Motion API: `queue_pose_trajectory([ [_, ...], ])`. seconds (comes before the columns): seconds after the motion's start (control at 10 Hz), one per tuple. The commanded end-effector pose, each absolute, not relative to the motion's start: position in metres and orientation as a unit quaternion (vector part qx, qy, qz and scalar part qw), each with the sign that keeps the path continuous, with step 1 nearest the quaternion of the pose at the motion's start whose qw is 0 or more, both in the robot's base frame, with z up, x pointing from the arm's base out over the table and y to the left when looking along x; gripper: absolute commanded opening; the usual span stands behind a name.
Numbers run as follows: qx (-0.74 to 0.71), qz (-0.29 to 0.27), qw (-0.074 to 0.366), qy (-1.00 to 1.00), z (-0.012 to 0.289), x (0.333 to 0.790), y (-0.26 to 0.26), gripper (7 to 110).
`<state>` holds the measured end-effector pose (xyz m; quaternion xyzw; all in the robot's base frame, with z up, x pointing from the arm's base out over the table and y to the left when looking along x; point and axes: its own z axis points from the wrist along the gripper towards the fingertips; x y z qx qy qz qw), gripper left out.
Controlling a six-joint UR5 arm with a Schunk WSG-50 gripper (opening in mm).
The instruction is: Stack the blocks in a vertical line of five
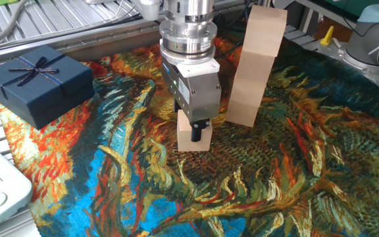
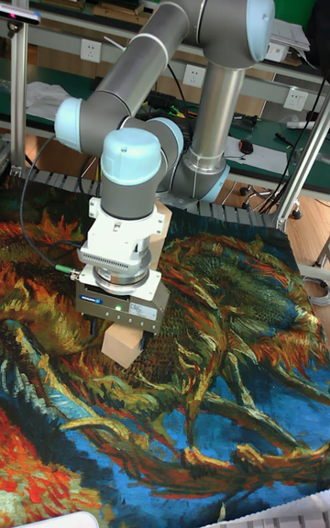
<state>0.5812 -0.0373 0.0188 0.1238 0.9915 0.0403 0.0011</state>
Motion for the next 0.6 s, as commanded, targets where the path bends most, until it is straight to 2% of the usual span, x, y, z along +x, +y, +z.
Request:
queue_pose_trajectory([
  [0.0,0.134,0.052,0.001,0.990,0.020,0.583,-0.034,66],
  [0.2,0.126,0.055,-0.008,0.990,0.019,0.578,-0.031,66],
  [0.3,0.104,0.053,-0.032,0.993,0.021,0.566,-0.032,66],
  [0.5,0.051,0.017,-0.057,0.997,0.023,0.552,-0.054,66],
])
